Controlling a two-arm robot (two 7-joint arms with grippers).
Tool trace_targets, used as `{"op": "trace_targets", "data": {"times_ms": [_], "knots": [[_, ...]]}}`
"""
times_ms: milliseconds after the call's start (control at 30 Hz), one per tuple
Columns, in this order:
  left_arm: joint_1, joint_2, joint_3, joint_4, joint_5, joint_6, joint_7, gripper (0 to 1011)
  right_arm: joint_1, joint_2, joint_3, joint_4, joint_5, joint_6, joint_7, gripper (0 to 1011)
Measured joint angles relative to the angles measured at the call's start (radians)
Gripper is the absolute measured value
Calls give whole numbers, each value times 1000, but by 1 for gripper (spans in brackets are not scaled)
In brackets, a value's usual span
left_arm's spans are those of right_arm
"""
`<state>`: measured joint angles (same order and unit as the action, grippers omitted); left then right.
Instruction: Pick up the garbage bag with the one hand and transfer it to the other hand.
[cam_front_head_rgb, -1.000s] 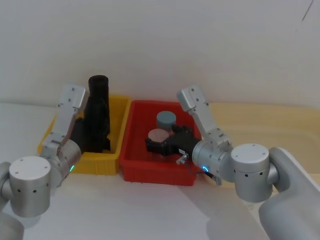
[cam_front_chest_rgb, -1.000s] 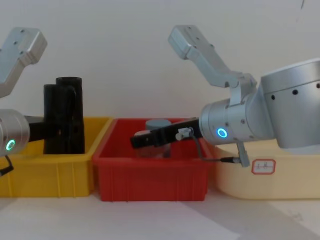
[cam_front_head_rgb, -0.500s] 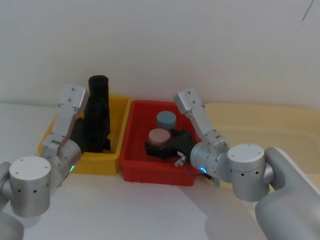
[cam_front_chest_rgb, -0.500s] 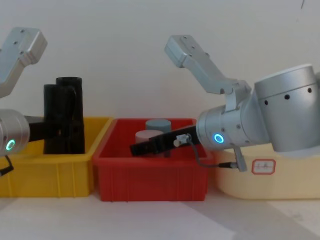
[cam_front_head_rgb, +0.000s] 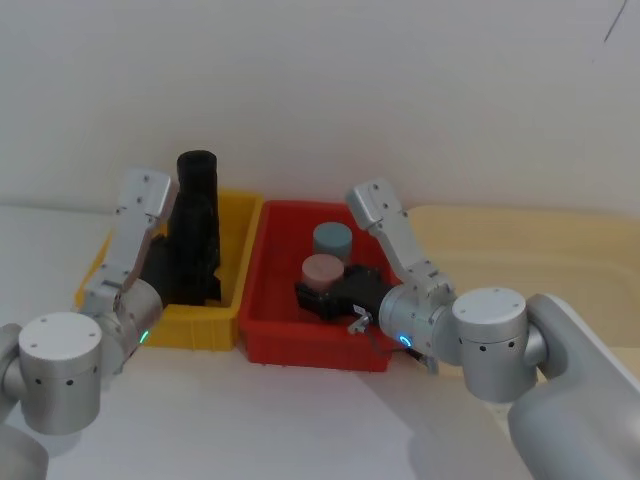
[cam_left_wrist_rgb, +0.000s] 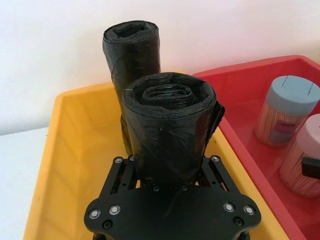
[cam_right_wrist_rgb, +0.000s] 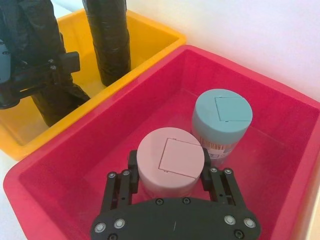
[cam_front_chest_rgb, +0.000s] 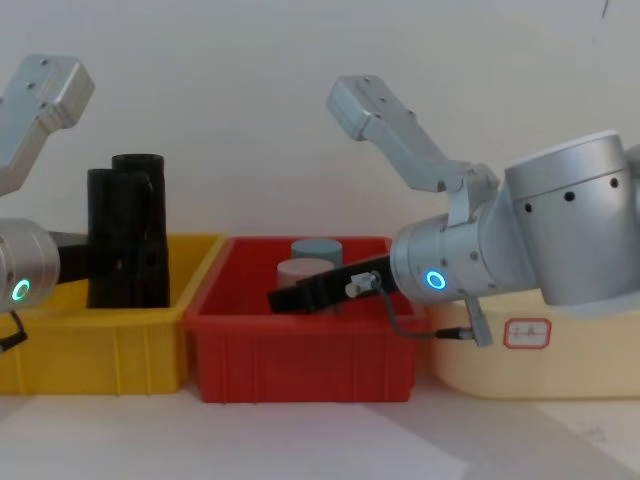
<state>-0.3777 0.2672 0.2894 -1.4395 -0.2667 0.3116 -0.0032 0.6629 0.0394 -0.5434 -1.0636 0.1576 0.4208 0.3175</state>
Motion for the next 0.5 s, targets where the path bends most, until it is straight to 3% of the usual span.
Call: {"op": "trace_targets", "data": {"times_ms": [500], "knots": [[0, 0, 0, 0, 0, 0, 0, 448, 2, -2, 0, 4, -2, 0, 2, 666]]}}
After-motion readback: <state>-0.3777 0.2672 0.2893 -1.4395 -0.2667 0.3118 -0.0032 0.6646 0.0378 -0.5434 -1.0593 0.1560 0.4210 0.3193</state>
